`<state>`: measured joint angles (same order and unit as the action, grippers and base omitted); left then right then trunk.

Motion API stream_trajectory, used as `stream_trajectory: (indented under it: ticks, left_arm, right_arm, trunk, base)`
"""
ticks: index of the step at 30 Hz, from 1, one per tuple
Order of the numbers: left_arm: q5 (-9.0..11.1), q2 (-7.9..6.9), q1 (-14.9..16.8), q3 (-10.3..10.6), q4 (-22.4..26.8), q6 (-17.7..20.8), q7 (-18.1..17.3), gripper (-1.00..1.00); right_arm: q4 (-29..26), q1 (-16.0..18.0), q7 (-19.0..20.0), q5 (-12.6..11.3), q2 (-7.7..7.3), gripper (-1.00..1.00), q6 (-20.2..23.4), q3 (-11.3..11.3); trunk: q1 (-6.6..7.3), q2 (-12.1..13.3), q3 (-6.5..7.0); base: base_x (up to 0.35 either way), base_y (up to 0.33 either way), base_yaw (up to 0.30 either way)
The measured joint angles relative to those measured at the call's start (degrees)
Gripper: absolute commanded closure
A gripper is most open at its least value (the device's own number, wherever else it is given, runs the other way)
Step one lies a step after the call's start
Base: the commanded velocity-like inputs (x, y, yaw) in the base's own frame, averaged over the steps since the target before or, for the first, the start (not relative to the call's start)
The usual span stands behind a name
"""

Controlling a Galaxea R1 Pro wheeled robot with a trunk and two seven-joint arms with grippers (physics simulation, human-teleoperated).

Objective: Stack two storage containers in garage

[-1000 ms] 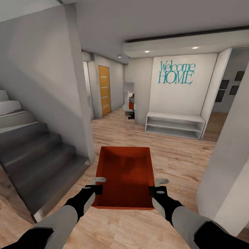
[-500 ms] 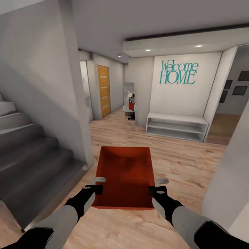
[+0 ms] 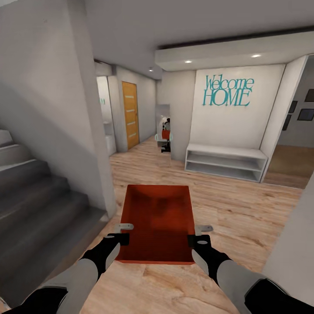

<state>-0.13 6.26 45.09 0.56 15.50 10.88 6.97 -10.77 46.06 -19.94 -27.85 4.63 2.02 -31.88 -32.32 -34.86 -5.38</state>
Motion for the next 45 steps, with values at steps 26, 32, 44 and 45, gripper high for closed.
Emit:
stream_trajectory:
  ticks: [26, 32, 44, 45]
  left_arm:
    - [0.08, -0.03, 0.01, 0.06, -0.02, -0.03, -0.01, 1.0]
    - [0.06, -0.03, 0.01, 0.05, -0.03, -0.01, -0.01, 1.0]
    - [0.06, -0.03, 0.0, 0.06, -0.02, -0.01, 0.0, 1.0]
    - [0.01, -0.01, 0.0, 0.02, -0.02, 0.0, 0.0, 1.0]
  right_arm:
    - [-0.03, -0.01, -0.05, -0.01, 0.02, 1.0, 0.0, -0.02]
    - [0.02, -0.01, -0.05, 0.07, 0.04, 1.0, 0.0, 0.04]
    - [0.03, 0.0, -0.05, 0.07, 0.04, 1.0, 0.0, 0.05]
    - [0.05, 0.0, -0.03, 0.12, 0.04, 1.0, 0.0, 0.08]
  trunk:
    - [0.0, 0.0, 0.0]
    - [0.0, 0.0, 0.0]
    - [0.0, 0.0, 0.0]
    - [0.0, 0.0, 0.0]
  base:
    - [0.322, 0.0, -0.021]
    - [0.322, 0.0, -0.229]
    - [0.322, 0.0, -0.216]
    - [0.322, 0.0, -0.056]
